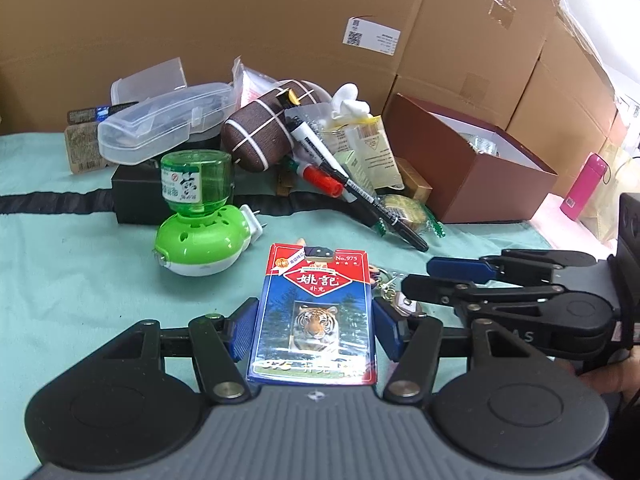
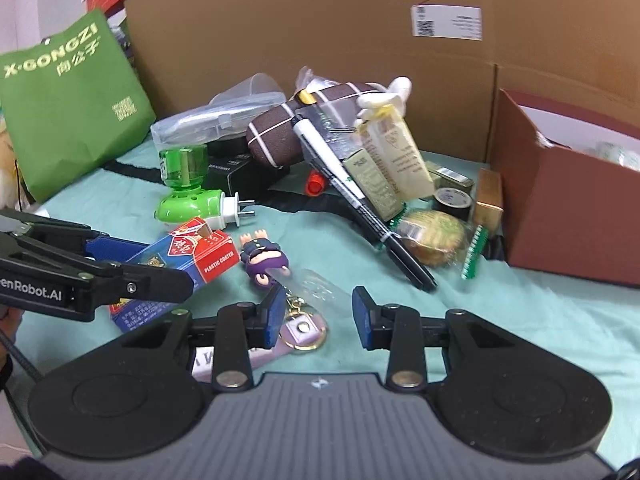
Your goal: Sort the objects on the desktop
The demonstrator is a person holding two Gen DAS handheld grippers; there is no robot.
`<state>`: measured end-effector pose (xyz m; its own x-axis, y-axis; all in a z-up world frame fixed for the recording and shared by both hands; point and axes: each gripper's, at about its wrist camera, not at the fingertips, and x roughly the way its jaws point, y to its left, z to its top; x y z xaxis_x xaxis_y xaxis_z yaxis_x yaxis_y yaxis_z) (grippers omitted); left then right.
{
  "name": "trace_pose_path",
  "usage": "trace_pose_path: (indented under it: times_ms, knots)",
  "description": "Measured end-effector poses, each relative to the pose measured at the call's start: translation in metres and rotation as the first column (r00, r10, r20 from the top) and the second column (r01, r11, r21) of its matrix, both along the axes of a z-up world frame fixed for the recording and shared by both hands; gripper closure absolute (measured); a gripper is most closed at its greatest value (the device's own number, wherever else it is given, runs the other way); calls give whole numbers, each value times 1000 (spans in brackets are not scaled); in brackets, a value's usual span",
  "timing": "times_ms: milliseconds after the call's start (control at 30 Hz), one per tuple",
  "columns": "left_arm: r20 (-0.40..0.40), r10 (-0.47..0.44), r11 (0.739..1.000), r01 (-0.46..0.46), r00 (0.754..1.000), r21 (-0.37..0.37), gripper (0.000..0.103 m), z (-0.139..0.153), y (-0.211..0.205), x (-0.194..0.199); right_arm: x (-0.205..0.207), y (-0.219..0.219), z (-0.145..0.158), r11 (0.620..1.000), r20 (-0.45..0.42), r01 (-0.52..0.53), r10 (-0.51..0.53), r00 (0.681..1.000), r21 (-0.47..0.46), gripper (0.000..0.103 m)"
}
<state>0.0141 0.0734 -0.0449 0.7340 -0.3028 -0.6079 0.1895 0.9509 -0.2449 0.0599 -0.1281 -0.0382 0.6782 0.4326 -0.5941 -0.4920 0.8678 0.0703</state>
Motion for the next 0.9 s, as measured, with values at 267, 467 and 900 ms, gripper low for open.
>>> trace_pose_path:
  times_ms: [267,467,900]
  knots:
    - [-18,17,1000,-17,1000,-15,40,-4,6,2,13,-3,4,994,-48,15,-10,999,112,99]
    - [-2,13,1000,-13,1000,-19,40,2,5,0,12,-25,13,968,-80,49,-30,996,246,101]
    - [134,-61,998,60,989,12,40,47,-30,-3,-5,-64,49,936,-7,56,-57,998,348,102]
